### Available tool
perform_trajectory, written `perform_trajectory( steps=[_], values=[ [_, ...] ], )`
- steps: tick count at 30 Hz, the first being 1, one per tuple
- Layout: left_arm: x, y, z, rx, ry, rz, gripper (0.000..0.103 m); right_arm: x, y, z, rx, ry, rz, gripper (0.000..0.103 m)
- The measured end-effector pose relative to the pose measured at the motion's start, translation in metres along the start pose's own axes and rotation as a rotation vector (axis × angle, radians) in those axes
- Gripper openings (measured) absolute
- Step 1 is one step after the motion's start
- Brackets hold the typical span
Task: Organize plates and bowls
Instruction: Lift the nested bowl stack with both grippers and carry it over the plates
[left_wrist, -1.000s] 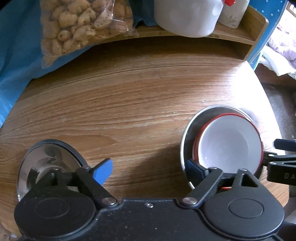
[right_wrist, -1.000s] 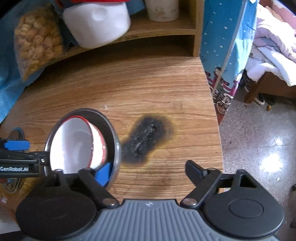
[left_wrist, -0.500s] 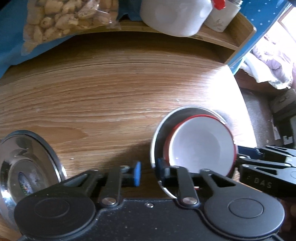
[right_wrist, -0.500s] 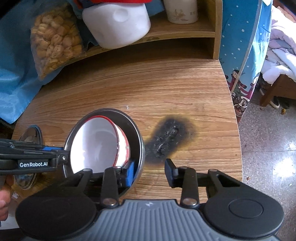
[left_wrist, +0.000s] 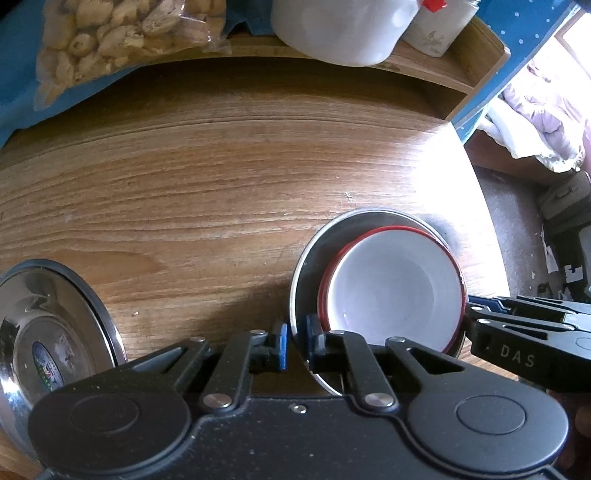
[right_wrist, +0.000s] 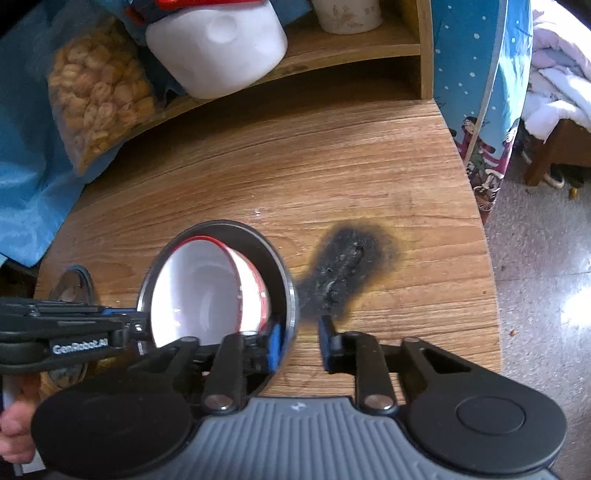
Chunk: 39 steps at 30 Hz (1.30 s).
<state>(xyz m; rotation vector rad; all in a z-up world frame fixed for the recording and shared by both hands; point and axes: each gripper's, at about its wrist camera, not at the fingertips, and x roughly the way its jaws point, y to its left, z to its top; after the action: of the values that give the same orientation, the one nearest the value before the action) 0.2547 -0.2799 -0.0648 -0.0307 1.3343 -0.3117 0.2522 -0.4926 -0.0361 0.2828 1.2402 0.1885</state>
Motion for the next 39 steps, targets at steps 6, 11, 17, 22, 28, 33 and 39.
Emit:
perform_trajectory(
  steps=[6, 11, 17, 22, 28, 33, 39],
  values=[
    [0.000, -0.003, 0.000, 0.031, 0.016, 0.013, 0.010, 0.000, 0.000, 0.000, 0.033, 0.003, 0.019, 0.010],
    [-0.001, -0.008, -0.001, 0.060, 0.009, 0.027, 0.010, -0.001, -0.004, -0.003, 0.070, 0.004, 0.032, 0.010],
    [-0.004, -0.006, -0.002, 0.057, 0.025, 0.011, 0.009, -0.003, -0.010, -0.008, 0.110, 0.008, 0.056, 0.010],
    [-0.012, -0.006, -0.002, 0.067, -0.002, 0.014, 0.008, -0.008, -0.003, -0.008, 0.090, -0.007, 0.050, 0.010],
    [-0.018, 0.001, -0.003, 0.040, -0.010, 0.013, 0.008, -0.012, 0.005, -0.003, 0.073, -0.007, 0.060, 0.010],
    [-0.026, 0.010, -0.003, 0.014, -0.029, 0.015, 0.009, -0.017, 0.015, 0.005, 0.053, -0.011, 0.072, 0.010],
    [-0.037, 0.022, -0.004, -0.011, -0.057, 0.027, 0.009, -0.019, 0.030, 0.014, 0.017, -0.019, 0.082, 0.010]
  ],
)
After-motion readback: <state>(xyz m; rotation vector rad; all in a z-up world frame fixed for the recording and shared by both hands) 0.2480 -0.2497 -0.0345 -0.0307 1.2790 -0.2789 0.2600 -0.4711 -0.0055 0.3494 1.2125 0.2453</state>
